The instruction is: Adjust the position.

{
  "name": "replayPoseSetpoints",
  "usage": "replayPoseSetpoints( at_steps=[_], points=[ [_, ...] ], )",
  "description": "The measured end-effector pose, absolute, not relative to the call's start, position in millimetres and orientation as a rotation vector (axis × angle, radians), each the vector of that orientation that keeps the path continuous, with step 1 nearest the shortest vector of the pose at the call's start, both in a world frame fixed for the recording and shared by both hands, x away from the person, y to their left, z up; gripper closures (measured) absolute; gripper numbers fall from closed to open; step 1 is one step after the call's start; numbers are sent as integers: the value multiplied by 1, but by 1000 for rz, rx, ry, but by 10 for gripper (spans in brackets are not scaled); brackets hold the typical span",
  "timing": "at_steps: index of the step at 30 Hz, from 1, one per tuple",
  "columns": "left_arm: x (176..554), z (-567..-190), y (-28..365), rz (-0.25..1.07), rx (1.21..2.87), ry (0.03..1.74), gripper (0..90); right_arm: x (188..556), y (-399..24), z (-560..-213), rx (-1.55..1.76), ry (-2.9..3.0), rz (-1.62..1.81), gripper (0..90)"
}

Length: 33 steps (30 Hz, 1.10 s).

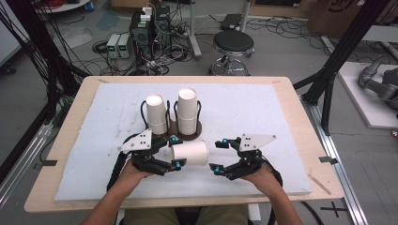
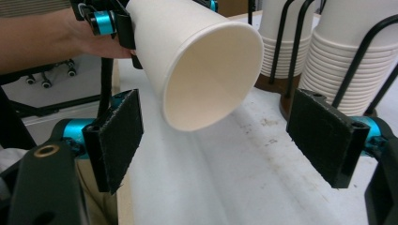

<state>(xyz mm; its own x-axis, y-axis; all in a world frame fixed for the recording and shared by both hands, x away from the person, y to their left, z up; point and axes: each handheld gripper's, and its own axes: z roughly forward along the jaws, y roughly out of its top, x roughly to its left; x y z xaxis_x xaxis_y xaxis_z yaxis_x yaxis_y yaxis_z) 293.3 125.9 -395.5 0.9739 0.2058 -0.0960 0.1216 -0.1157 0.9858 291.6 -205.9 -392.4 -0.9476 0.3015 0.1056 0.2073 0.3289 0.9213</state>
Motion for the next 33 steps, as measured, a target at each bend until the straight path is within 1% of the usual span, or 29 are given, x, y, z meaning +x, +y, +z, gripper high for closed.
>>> replayPoseSetpoints(
  at_steps=[13,26,33],
  points=[
    [289,-393,119,55,1675,205,342,291,-198,-393,438,2513,1775,198],
    [288,-394,115,1,1659,164,344,291,-188,-397,369,2550,1816,195],
    [287,-394,113,-6,1665,148,344,291,-187,-397,327,2548,1845,201]
  ],
)
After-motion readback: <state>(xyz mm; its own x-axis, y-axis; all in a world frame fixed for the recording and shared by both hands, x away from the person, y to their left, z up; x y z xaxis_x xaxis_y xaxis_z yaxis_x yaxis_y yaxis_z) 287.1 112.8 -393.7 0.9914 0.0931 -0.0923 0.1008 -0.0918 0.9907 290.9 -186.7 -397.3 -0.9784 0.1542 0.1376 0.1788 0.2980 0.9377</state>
